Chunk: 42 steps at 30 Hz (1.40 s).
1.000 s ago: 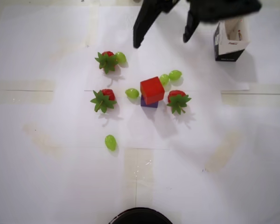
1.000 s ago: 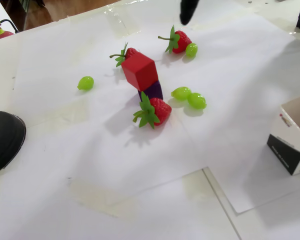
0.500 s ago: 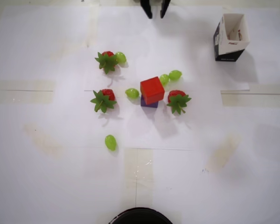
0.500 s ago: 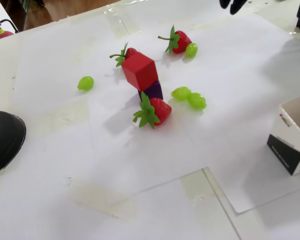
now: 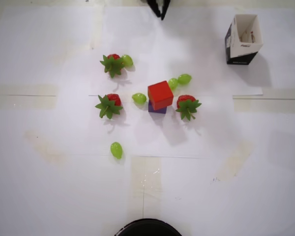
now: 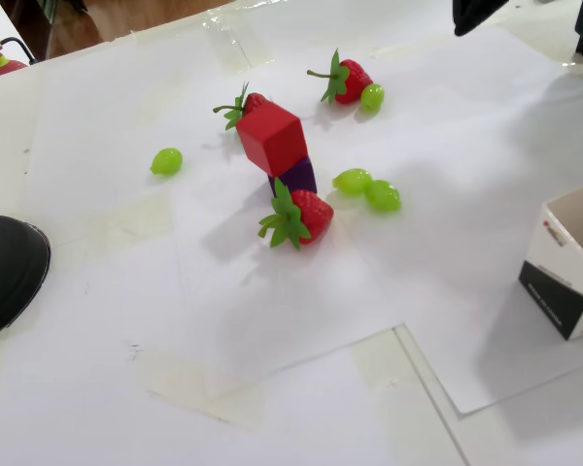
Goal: Put the red cube on top of the purple cube
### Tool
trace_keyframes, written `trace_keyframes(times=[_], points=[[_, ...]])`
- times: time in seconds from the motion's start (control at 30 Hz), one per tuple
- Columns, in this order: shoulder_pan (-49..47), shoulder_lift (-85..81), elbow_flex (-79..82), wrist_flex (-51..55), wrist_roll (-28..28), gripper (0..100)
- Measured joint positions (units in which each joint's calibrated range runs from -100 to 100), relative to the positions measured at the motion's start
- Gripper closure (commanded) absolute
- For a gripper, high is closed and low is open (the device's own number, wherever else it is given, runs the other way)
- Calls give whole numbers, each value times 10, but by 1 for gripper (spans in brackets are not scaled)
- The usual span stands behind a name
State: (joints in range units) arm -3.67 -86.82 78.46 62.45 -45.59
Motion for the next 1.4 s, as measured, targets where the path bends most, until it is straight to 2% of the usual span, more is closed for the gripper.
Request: trace_keyframes(times=[0.3,0.53,1.0,1.4], points=[[19,-99,58,-6,1,100],[14,-104,113,-37,-1,100],[-3,-103,127,-51,-4,100],[-1,-103,110,19,7,100]])
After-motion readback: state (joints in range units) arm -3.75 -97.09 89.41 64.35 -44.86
